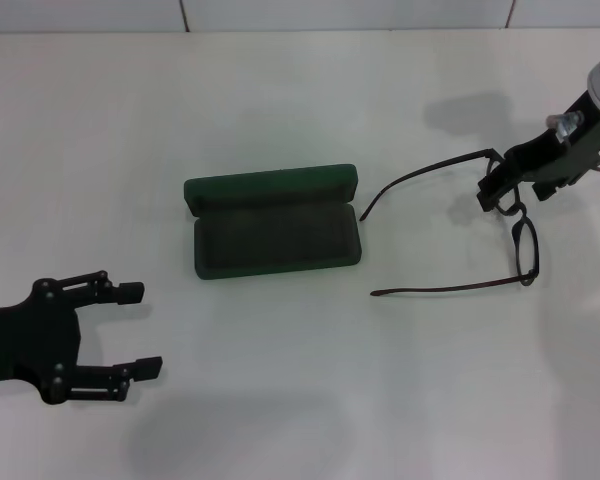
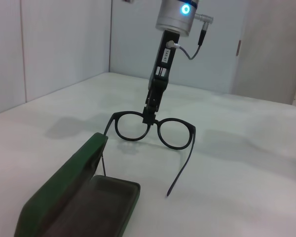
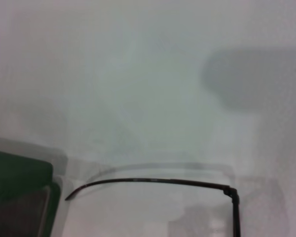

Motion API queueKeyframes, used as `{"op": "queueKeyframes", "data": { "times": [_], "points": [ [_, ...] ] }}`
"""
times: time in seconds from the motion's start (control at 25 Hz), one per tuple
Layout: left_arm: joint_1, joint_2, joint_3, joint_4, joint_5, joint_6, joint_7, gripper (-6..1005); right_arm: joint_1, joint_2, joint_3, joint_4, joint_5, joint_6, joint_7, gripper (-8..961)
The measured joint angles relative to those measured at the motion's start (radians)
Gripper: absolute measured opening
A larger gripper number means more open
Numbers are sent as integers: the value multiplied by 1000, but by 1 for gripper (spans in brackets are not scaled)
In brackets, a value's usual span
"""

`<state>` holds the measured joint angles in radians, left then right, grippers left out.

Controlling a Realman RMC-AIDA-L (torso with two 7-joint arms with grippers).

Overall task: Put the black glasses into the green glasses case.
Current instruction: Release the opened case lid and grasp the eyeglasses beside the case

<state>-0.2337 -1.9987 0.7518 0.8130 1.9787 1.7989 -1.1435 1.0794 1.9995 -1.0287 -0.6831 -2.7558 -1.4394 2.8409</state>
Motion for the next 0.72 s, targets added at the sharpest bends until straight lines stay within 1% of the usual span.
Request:
{"op": "queueKeyframes", "data": {
  "times": [0.2, 0.36, 0.72],
  "points": [
    [2, -2, 1, 0, 0, -1, 1, 861, -2, 11, -4, 15, 0, 11, 0, 782],
    [4, -4, 1, -1, 0, -1, 1, 861, -4, 11, -7, 44, -2, 21, 1, 779],
    [5, -5, -2, -2, 1, -1, 1, 860, -13, 13, -6, 44, 2, 38, 0, 753]
  ]
}}
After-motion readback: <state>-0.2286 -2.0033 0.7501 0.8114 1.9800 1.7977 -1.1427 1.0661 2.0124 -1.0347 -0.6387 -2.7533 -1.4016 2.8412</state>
